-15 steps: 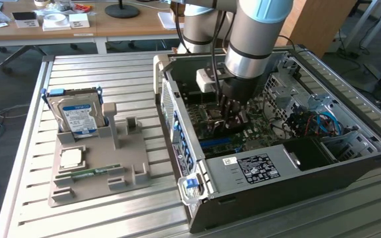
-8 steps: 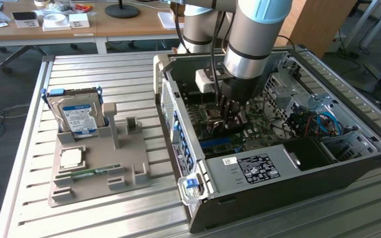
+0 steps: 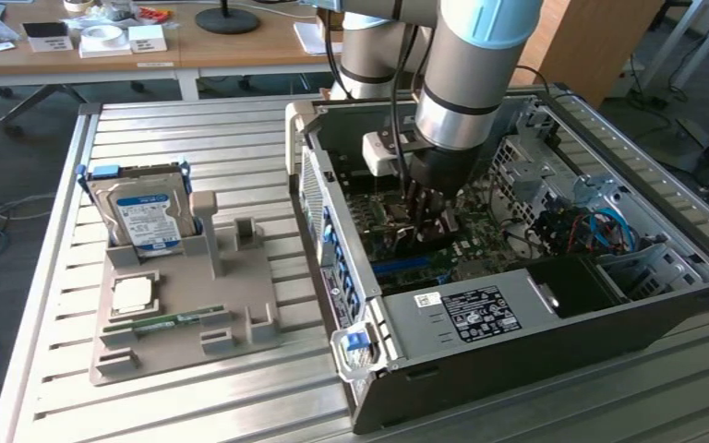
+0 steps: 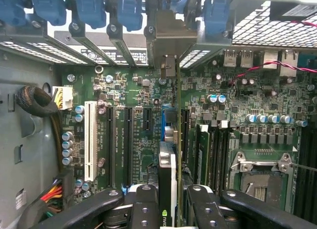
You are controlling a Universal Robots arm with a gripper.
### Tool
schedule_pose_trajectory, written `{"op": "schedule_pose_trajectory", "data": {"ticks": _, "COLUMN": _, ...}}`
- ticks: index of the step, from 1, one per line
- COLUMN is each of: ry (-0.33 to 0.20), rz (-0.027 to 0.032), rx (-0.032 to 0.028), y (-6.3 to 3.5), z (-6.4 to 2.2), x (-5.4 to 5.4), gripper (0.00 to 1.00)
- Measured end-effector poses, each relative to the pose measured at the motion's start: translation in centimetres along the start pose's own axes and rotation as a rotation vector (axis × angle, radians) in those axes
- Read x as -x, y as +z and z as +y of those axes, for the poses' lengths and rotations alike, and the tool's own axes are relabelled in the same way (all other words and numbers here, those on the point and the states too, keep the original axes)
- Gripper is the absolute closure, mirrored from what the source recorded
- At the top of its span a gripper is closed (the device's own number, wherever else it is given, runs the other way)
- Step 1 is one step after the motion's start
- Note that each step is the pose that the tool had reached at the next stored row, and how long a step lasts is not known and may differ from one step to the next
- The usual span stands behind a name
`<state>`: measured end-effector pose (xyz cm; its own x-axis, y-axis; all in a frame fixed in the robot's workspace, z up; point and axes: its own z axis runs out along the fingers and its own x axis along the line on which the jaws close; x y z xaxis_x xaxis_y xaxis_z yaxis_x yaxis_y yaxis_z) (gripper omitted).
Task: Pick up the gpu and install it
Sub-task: 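Insert the gpu into the slot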
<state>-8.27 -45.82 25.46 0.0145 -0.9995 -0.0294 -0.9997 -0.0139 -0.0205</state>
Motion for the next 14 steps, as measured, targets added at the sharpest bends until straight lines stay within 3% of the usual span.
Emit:
{"op": "schedule_pose_trajectory", "data": {"ticks": 8, "ry": 0.000, "rz": -0.0002, "rx": 0.0001, "y": 0.03, "z": 0.08, "x": 0.01, "gripper": 0.73}}
{"op": "schedule_pose_trajectory", "data": {"ticks": 14, "ry": 0.000, "rz": -0.0003, "rx": 0.0046, "y": 0.03, "z": 0.08, "x": 0.01, "gripper": 0.73}}
